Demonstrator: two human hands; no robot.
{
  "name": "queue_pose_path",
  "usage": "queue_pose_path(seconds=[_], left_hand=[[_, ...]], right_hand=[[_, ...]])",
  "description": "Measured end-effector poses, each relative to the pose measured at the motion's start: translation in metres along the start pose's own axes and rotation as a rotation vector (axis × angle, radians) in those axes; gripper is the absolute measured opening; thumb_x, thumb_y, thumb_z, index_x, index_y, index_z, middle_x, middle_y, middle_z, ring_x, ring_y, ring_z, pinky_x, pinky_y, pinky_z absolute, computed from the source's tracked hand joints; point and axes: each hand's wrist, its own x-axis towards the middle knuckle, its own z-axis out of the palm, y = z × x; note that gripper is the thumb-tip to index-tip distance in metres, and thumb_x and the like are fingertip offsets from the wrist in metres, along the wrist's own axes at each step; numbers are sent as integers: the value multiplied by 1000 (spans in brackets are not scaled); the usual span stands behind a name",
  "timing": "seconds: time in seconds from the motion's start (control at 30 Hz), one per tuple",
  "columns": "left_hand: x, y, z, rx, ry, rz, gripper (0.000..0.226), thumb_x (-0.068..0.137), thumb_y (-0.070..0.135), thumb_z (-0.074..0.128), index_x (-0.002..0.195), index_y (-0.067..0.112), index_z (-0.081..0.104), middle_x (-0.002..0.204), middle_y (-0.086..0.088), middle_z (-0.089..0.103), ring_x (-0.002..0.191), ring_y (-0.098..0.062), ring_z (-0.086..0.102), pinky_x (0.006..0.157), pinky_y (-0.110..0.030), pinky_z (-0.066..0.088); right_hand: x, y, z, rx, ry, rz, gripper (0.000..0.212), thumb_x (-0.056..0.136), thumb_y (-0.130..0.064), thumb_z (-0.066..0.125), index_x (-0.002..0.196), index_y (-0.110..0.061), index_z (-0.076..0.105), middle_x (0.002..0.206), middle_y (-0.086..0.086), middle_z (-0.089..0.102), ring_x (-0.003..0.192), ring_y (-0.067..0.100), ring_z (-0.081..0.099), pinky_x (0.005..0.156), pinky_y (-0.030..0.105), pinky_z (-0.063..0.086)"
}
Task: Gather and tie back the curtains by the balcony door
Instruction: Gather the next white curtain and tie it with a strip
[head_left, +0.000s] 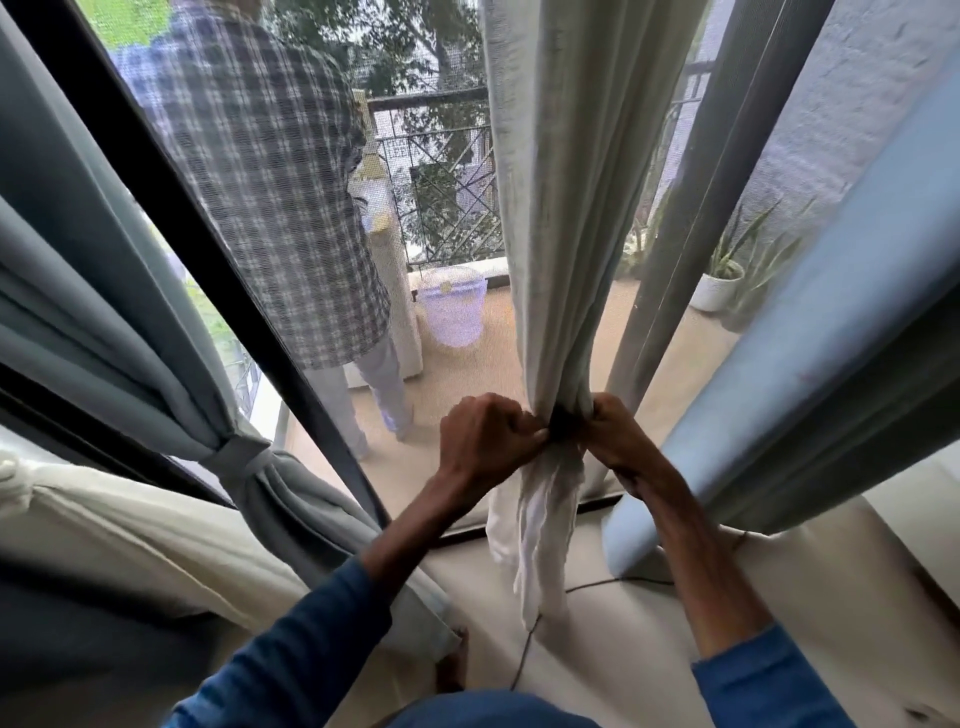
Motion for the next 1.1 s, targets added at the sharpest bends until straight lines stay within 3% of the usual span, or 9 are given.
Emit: queue_pose_path(seconds=[0.13,0.2,0.3,0.43,0.5,0.6,0.73,0.83,1.1], left_hand=[[6,-9,6,-161,55,5,57,55,65,82,75,29,43,68,13,48,65,-18,50,55,-34,39],[16,-14,11,-257,-68,106,65,58,53,90,100,17,55,90,7,57,79,-16,55,68,-37,48],[26,-18,20,-292,-332,206,74,65,62,83,120,17,63,116,-3,64,104,-20,62,85,-41,54],[29,-26,28,-264,-281,290,65,79,62,67,116,9,66,115,-11,66,104,-31,63,84,-45,54],[29,-29,28,-297,-255,296,62,79,55,63,113,3,66,111,-17,67,101,-37,63,82,-48,54],[28,-28,29,-363,-260,239,57,77,53,64,102,2,68,98,-16,70,90,-37,65,74,-50,54],[29,-21,28,-425,-250,169,45,75,53,68,92,11,70,92,-10,72,86,-28,67,73,-46,55],[31,-23,32,-445,-283,87,40,73,49,71,94,15,70,94,-6,73,90,-24,68,75,-47,56],[35,-15,17,-735,-309,-95,15,88,23,72,94,10,76,91,-6,78,91,-22,74,90,-49,56]], right_hand=[[-1,-1,-7,-51,-22,-29,36,89,-21,77,106,10,69,94,10,71,85,20,66,75,32,54],[-2,-1,-7,6,-80,10,65,77,-43,85,121,1,66,115,14,73,108,28,69,92,41,58],[-2,4,-3,172,-187,109,115,49,-60,93,141,-5,50,129,11,67,120,23,66,101,39,55],[-6,15,-8,552,-310,157,99,73,-20,87,153,-8,31,138,19,61,131,28,59,104,36,52],[-9,22,-11,590,-301,143,102,70,-18,92,151,-13,30,134,21,64,129,31,60,106,41,50],[-14,25,-6,349,-119,71,91,66,-20,95,140,-13,43,120,15,72,114,26,69,97,38,56],[-20,24,10,131,154,-57,35,79,-13,86,107,-19,65,95,3,74,85,10,71,77,21,56],[-27,26,21,-78,399,-125,15,83,-16,83,92,-18,72,81,-8,75,77,-2,71,69,11,52],[-39,33,14,-355,494,-164,9,85,-12,79,90,-20,82,83,-8,78,82,-15,64,69,1,43]])
